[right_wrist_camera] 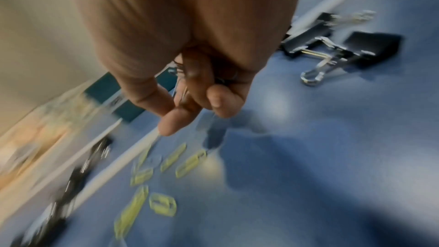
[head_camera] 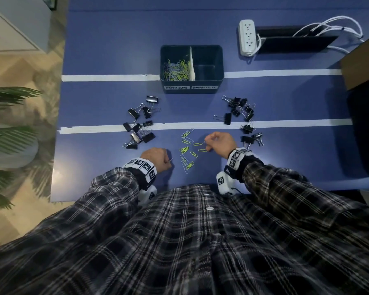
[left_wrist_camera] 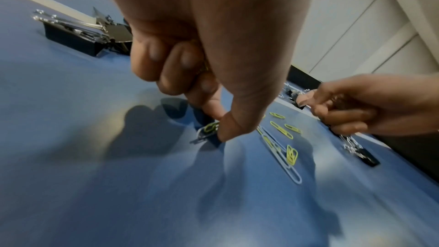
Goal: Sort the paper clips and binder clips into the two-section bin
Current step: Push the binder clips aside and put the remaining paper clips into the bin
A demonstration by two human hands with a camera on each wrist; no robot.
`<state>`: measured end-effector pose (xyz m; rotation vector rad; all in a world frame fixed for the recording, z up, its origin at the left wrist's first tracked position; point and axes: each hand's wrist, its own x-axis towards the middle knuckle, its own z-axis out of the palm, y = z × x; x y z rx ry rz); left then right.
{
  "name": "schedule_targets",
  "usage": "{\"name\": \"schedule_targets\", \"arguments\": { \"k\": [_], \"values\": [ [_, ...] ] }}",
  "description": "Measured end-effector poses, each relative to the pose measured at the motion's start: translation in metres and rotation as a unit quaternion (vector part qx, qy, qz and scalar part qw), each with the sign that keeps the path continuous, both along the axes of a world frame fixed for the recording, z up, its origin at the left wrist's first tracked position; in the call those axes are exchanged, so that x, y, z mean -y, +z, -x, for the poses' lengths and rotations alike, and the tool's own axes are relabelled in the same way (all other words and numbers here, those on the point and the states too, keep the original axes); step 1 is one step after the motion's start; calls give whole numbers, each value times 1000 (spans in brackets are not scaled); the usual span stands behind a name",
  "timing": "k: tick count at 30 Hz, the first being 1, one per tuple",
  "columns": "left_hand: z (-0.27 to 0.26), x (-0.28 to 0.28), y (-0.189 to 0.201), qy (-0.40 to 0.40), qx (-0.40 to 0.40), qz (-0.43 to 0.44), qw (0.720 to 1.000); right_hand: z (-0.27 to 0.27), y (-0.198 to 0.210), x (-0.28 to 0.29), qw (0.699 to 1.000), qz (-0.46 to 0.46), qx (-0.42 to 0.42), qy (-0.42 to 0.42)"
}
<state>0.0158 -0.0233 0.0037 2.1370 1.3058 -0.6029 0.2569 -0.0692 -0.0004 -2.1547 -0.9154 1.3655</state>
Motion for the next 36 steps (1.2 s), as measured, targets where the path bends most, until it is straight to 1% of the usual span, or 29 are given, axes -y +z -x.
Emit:
{"name": "schedule_targets", "arguments": {
  "k": [2,4,6,8,10,11,13,15,17,18,20,22,24,25,26,27,28,29,30,32,34,36],
  "values": [
    [1,4,-3,-12,7,-3,1000,-9,2,-3,996,17,-61,-70],
    [2,6,-6,-12,22,-3,1000,-16,5,-5,986,37,-113,-113],
    [4,7,-6,-4,37,-10,999,-18,7,-5,976,56,-144,-153],
    [5,7,-4,5,48,-16,999,-18,8,-4,955,63,-203,-207],
    [6,7,-2,22,64,-19,998,-16,9,-4,930,65,-274,-237],
    [6,6,0,37,74,-21,996,-16,10,-4,921,67,-301,-236],
    [8,3,1,91,96,-18,991,-15,10,-5,914,69,-326,-233],
    [12,-3,2,148,115,-4,982,-12,9,-10,915,74,-325,-229],
    [18,-9,3,177,128,9,976,-8,9,-16,925,74,-316,-199],
    [22,-11,5,178,132,19,975,-4,10,-19,931,70,-310,-178],
    [27,-12,7,152,137,46,978,3,12,-28,941,52,-301,-143],
    [30,-12,6,125,134,74,980,9,14,-38,947,34,-292,-129],
    [34,-11,4,127,135,98,978,15,17,-49,959,39,-253,-123],
    [35,-10,3,134,138,106,976,17,18,-55,973,46,-202,-102],
    [36,-8,3,143,142,112,973,18,18,-59,989,47,-128,-56],
    [36,-6,3,156,154,116,969,19,15,-62,999,34,-38,12],
    [36,-4,5,171,166,116,964,20,14,-63,995,9,48,89],
    [35,-3,6,183,175,110,961,22,11,-64,982,-17,111,153],
    [35,-1,7,190,177,100,961,24,9,-65,965,-37,157,205],
    [36,2,7,177,164,72,968,28,7,-66,928,-61,225,290],
    [39,3,6,151,150,45,976,34,3,-69,891,-69,265,362],
    [41,5,6,134,128,26,982,40,1,-70,870,-70,282,398]
  ]
}}
